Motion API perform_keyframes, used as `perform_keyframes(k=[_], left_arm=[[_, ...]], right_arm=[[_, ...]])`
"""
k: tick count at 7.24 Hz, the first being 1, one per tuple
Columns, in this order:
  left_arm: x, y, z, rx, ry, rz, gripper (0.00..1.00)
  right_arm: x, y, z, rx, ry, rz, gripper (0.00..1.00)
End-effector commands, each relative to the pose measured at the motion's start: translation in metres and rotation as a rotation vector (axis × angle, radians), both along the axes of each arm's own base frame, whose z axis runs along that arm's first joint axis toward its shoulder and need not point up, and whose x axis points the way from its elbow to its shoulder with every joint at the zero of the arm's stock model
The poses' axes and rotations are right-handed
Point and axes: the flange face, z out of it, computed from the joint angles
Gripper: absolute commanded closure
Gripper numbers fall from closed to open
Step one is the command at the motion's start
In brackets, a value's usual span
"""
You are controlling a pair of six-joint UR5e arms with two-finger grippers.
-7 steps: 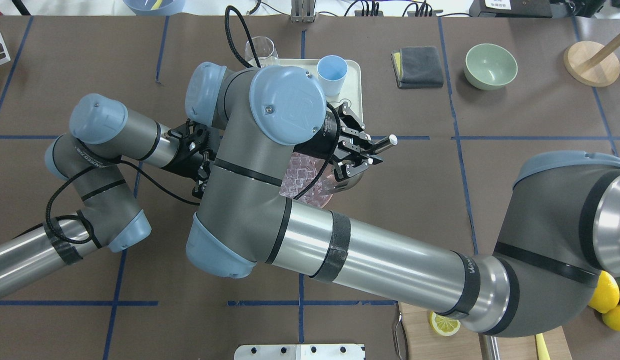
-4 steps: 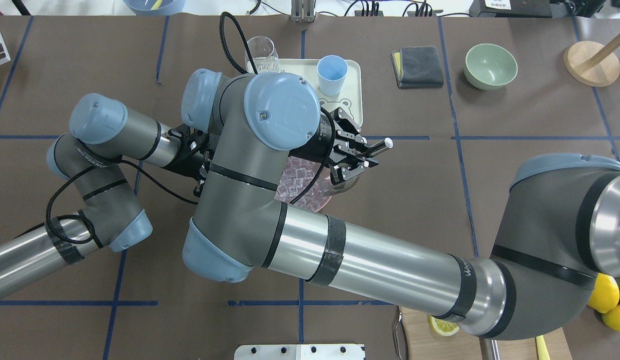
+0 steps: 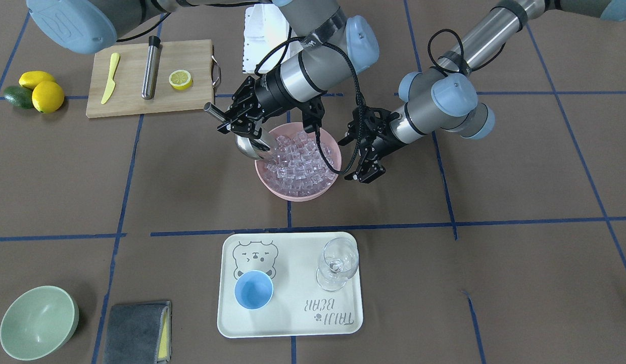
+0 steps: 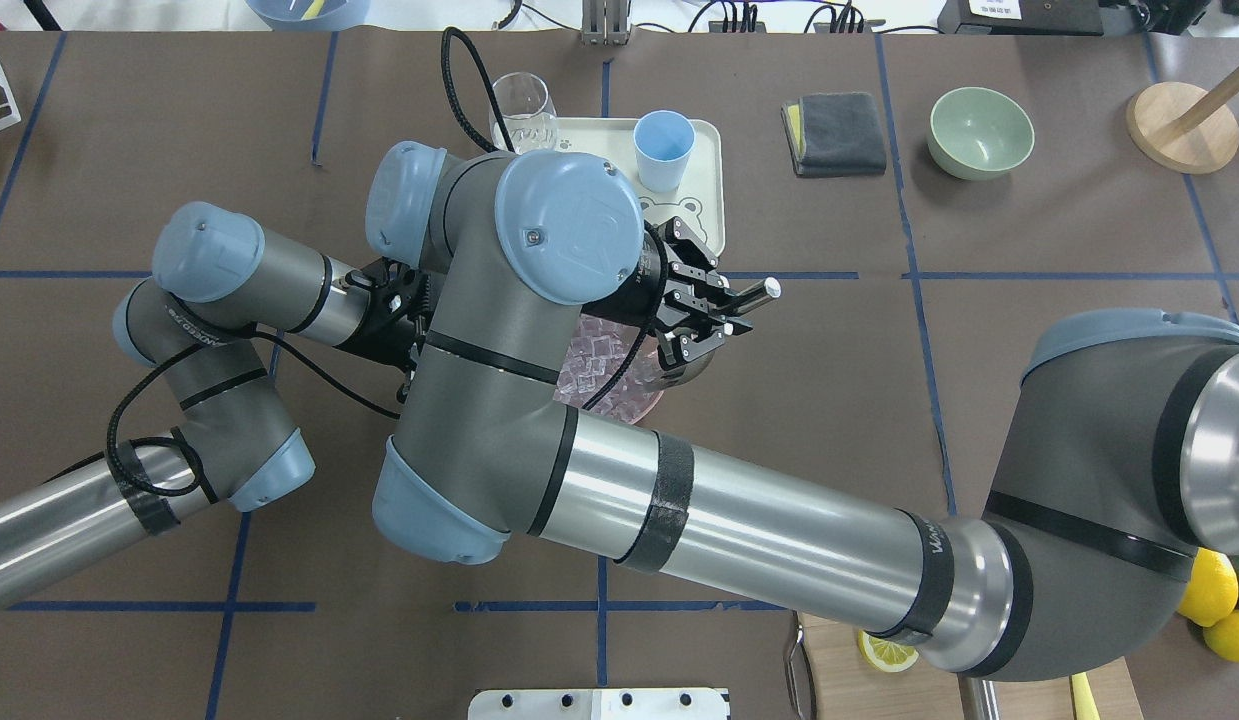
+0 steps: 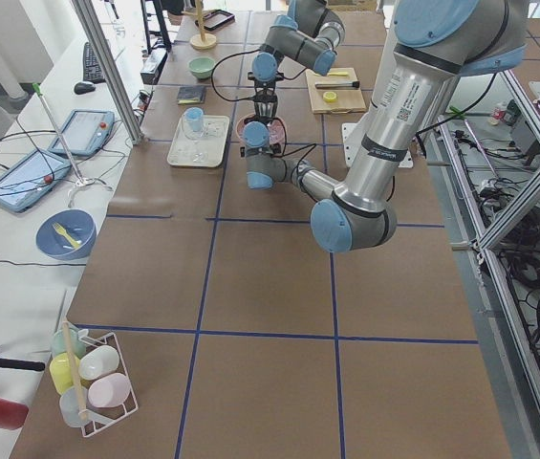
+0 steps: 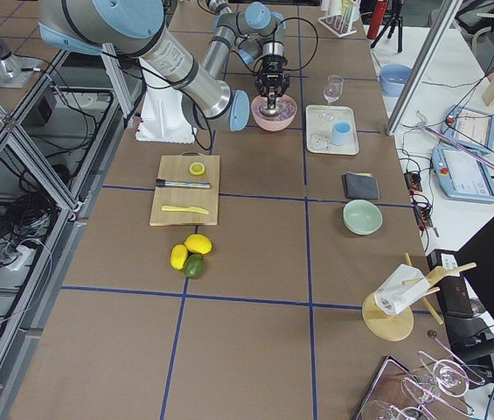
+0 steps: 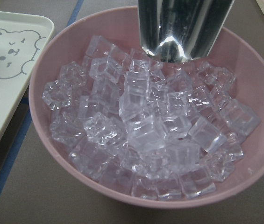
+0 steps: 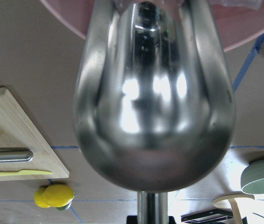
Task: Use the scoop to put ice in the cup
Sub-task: 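Lower the scoop into the ice cubes in the pink bowl with the right gripper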
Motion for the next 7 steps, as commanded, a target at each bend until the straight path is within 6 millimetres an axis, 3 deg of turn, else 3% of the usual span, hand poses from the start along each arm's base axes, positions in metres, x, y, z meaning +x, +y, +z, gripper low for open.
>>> perform_keyframes(k=[1, 4, 7], left_arm=[[0.004, 0.004, -0.002, -0.001, 0.011, 0.007, 0.0], [0.003, 0.003, -0.002, 0.0, 0.012, 0.005, 0.0], [0.003, 0.003, -0.001, -0.001, 0.011, 0.005, 0.0]], right_arm=[[-0.01, 0.002, 0.002, 0.003, -0.017, -0.005, 1.0], [-0.033, 0.007, 0.015, 0.019, -0.053, -0.014, 1.0], [-0.041, 0.002, 0.031, 0.051, -0.123, -0.002, 1.0]])
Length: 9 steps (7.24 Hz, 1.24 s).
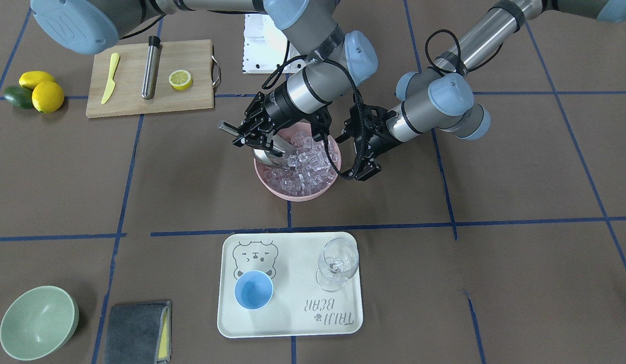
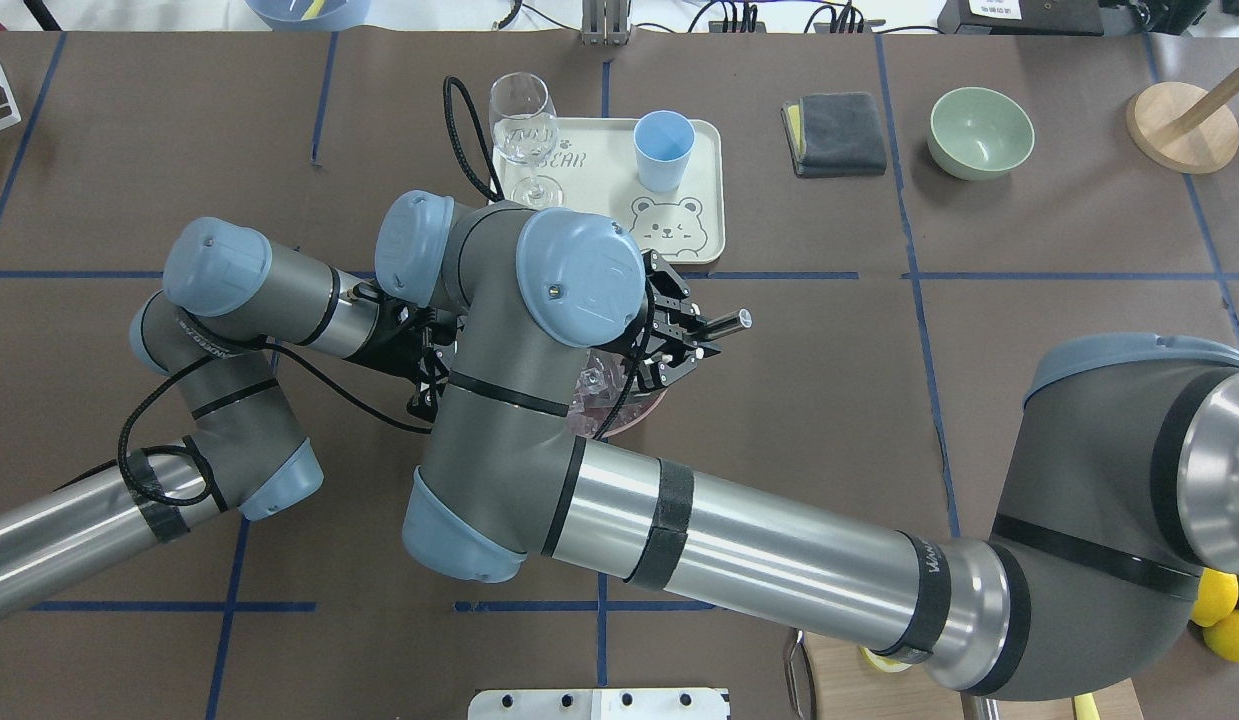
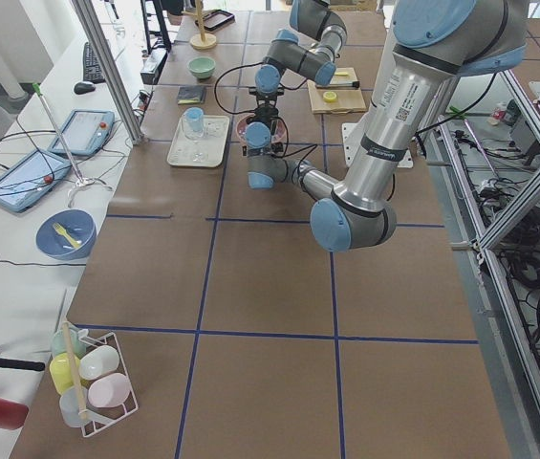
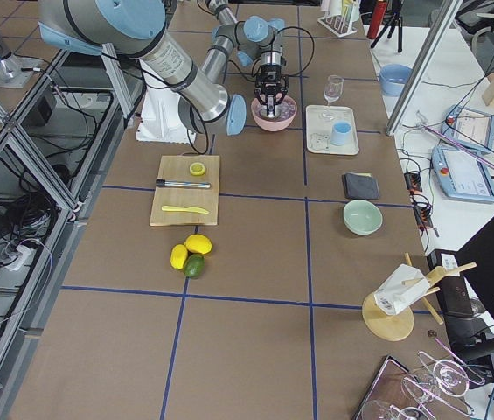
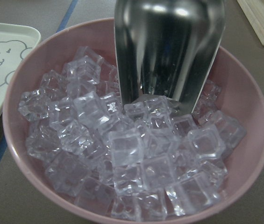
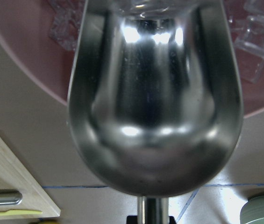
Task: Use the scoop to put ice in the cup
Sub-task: 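Drag the scoop through the ice and lift it out full with the right gripper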
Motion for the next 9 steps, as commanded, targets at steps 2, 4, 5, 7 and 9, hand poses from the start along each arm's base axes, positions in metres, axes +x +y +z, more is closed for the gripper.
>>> perform_keyframes(k=[2, 4, 5, 7, 9], left_arm=[[-0.001, -0.001, 0.001, 0.0, -0.001, -0.001, 0.0], [-0.002, -0.002, 0.001, 0.001, -0.002, -0.006, 0.0], [-0.003, -0.002, 0.0, 0.003, 0.0, -0.006, 0.0], [-0.003, -0.003, -0.001, 0.005, 0.002, -0.007, 0.0], [-0.004, -0.004, -0.003, 0.007, 0.005, -0.009, 0.0]], right_arm=[[-0.003, -0.003, 0.018, 0.044, -0.098, 0.005, 1.0], [0.015, 0.002, 0.033, 0.079, -0.183, 0.012, 1.0], [0.026, 0.004, 0.055, 0.088, -0.247, 0.023, 1.0], [0.031, 0.004, 0.077, 0.088, -0.322, 0.028, 1.0], [0.033, 0.005, 0.086, 0.075, -0.383, 0.034, 1.0]])
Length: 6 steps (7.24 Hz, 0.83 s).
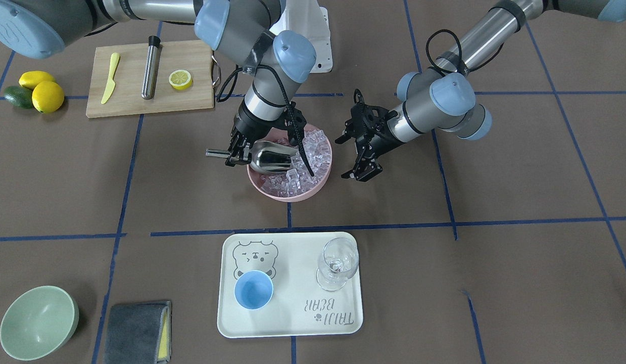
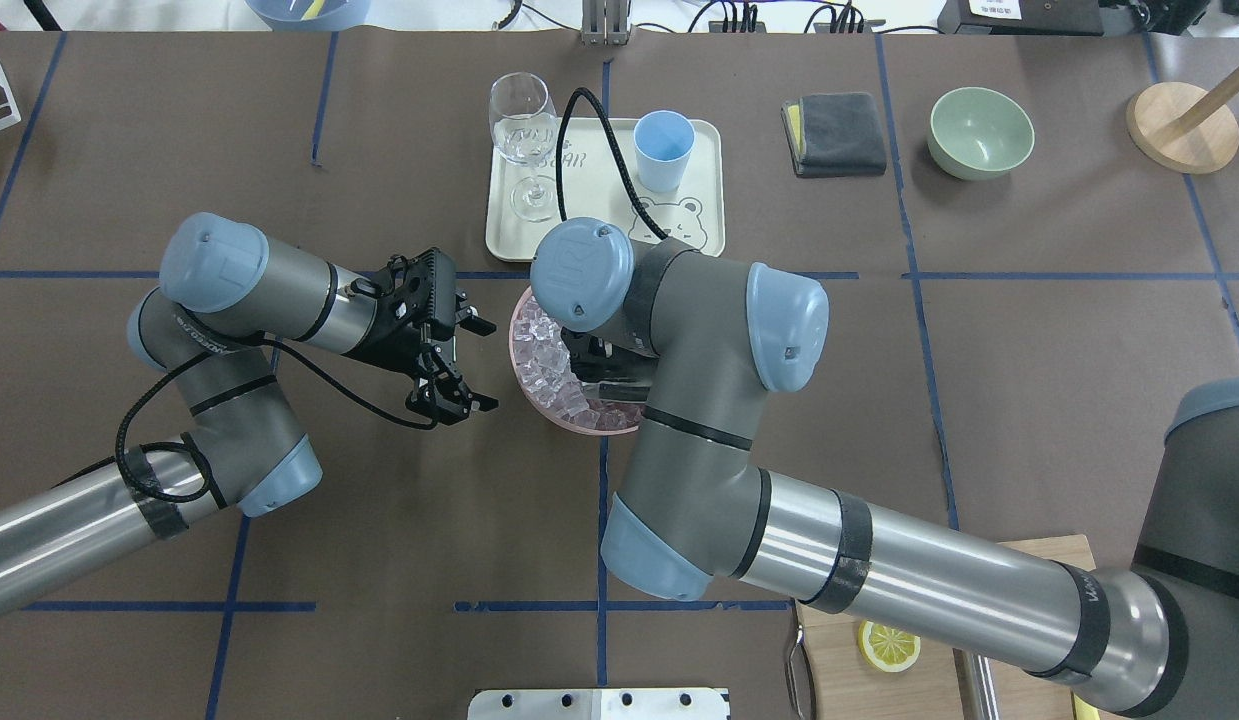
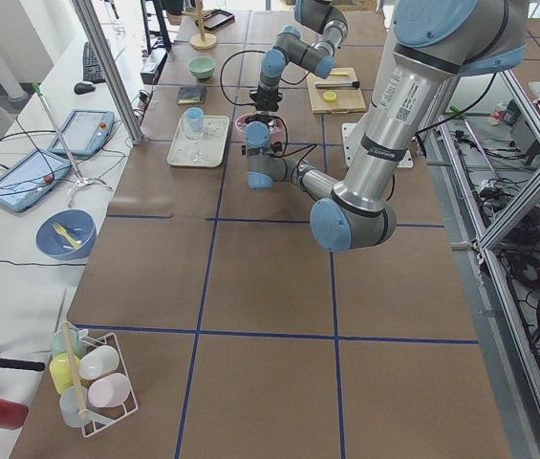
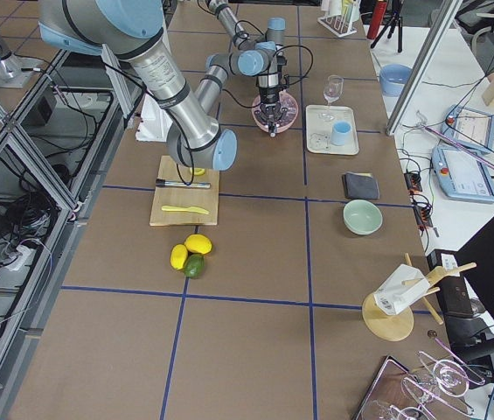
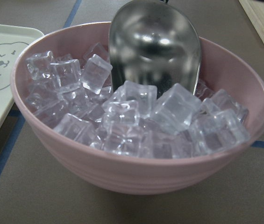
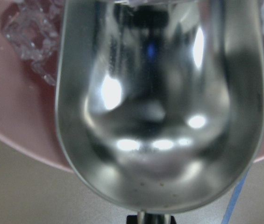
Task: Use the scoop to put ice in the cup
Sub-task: 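Drag the scoop through the ice and lift it out full with the right gripper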
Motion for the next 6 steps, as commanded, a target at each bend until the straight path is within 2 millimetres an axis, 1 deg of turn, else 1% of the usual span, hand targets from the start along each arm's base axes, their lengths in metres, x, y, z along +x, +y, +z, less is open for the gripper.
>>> perform_keyframes(k=[1, 2, 3, 5, 6], left_arm=[[0.0, 0.0, -0.001, 0.001, 0.002, 0.0, 0.0], [0.0, -0.001, -0.001, 0.001, 0.002, -0.001, 0.0], [-0.001, 0.0, -0.002, 0.002, 0.003, -0.001, 0.0], [-0.001, 0.0, -0.002, 0.004, 0.003, -0.001, 0.0], [-0.001, 0.0, -0.002, 0.004, 0.003, -0.001, 0.0]], right_arm=[[0.011, 0.004, 0.02, -0.01, -0.098, -0.006, 1.0], [0.022, 0.001, 0.031, -0.039, -0.151, 0.007, 1.0], [0.028, 0.001, 0.038, -0.041, -0.202, 0.004, 1.0], [0.032, -0.001, 0.037, -0.072, -0.226, 0.02, 1.0], [0.04, -0.005, 0.031, -0.088, -0.253, 0.022, 1.0]])
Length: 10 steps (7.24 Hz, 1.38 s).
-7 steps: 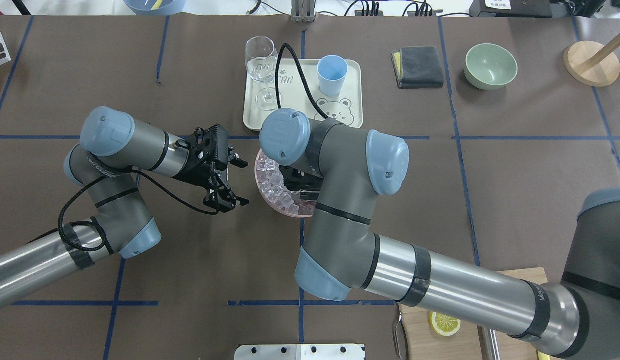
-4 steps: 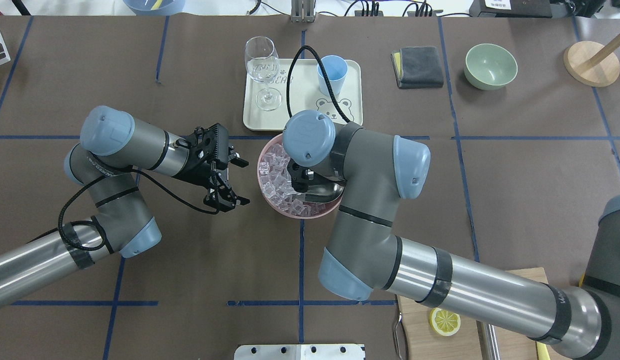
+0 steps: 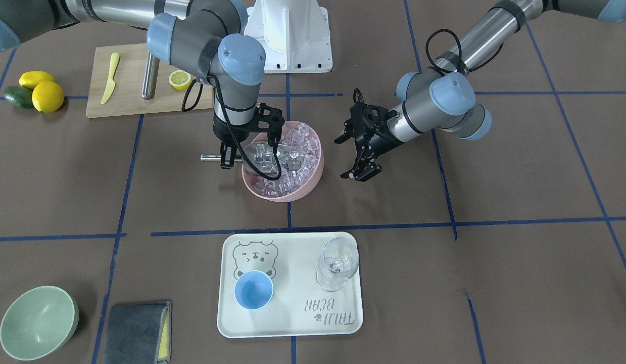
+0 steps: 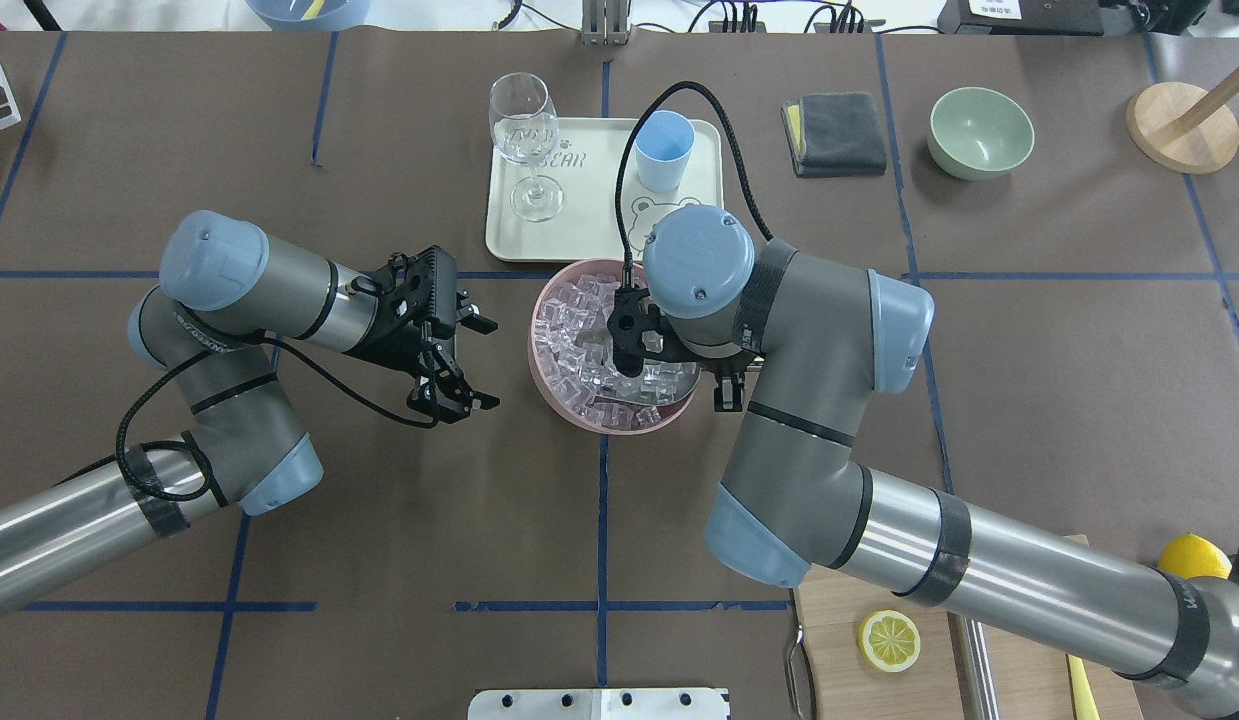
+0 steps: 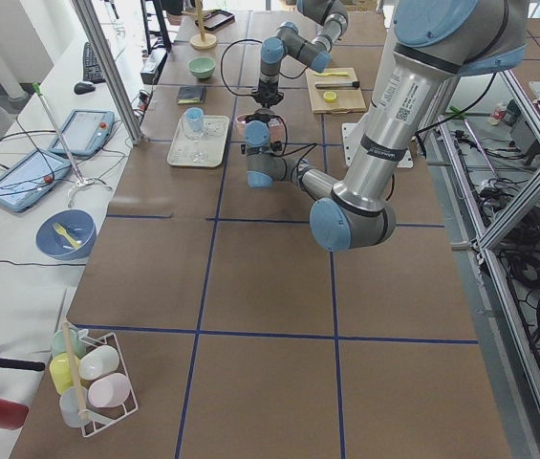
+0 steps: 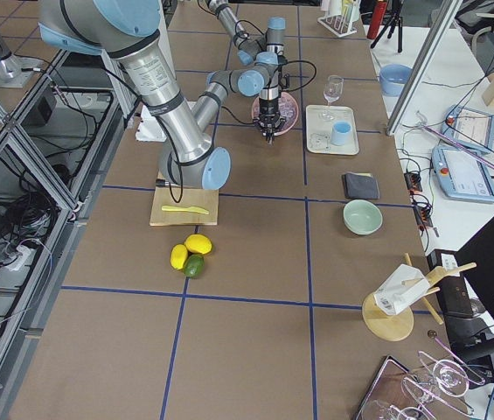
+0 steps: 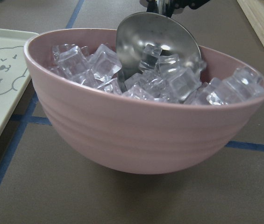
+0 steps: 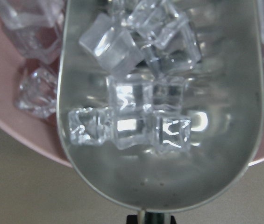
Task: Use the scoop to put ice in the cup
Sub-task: 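Drag the scoop through the ice and lift it out full with the right gripper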
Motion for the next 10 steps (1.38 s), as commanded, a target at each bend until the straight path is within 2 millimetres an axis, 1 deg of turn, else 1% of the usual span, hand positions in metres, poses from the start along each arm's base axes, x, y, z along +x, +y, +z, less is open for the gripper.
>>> perform_keyframes(k=[1, 2, 3, 4, 5, 6, 7, 8, 9, 10], left_arm=[[0.0, 0.0, 0.0, 0.001, 0.0, 0.0, 0.0], [0.0, 0.0, 0.0, 0.0, -0.001, 0.0, 0.0], [-0.001, -0.001, 0.001, -0.002, -0.004, -0.001, 0.0], [-0.002, -0.001, 0.002, -0.003, -0.005, -0.003, 0.0], [-0.001, -0.002, 0.003, -0.006, -0.008, -0.003, 0.0], [-0.003, -0.003, 0.005, -0.013, -0.012, -0.007, 0.0], [-0.01, -0.008, 0.009, -0.019, -0.017, -0.019, 0.0], [-0.02, -0.008, 0.017, -0.03, -0.029, -0.027, 0.0], [-0.032, -0.01, 0.02, -0.057, -0.062, -0.041, 0.0], [-0.047, -0.015, 0.019, -0.09, -0.103, -0.064, 0.0]], right_arm=[[0.017, -0.01, -0.008, -0.039, -0.049, 0.005, 1.0], [0.027, -0.017, -0.011, -0.067, -0.072, 0.007, 1.0], [0.033, -0.018, -0.017, -0.067, -0.089, 0.008, 1.0], [0.035, -0.018, -0.018, -0.077, -0.097, 0.003, 1.0], [0.039, -0.023, -0.02, -0.083, -0.104, 0.01, 1.0], [0.05, -0.03, -0.023, -0.102, -0.124, 0.014, 1.0], [0.07, -0.04, -0.031, -0.12, -0.156, 0.027, 1.0], [0.089, -0.046, -0.04, -0.129, -0.188, 0.041, 1.0], [0.103, -0.046, -0.047, -0.177, -0.181, 0.11, 1.0], [0.128, -0.057, -0.053, -0.184, -0.192, 0.157, 1.0]])
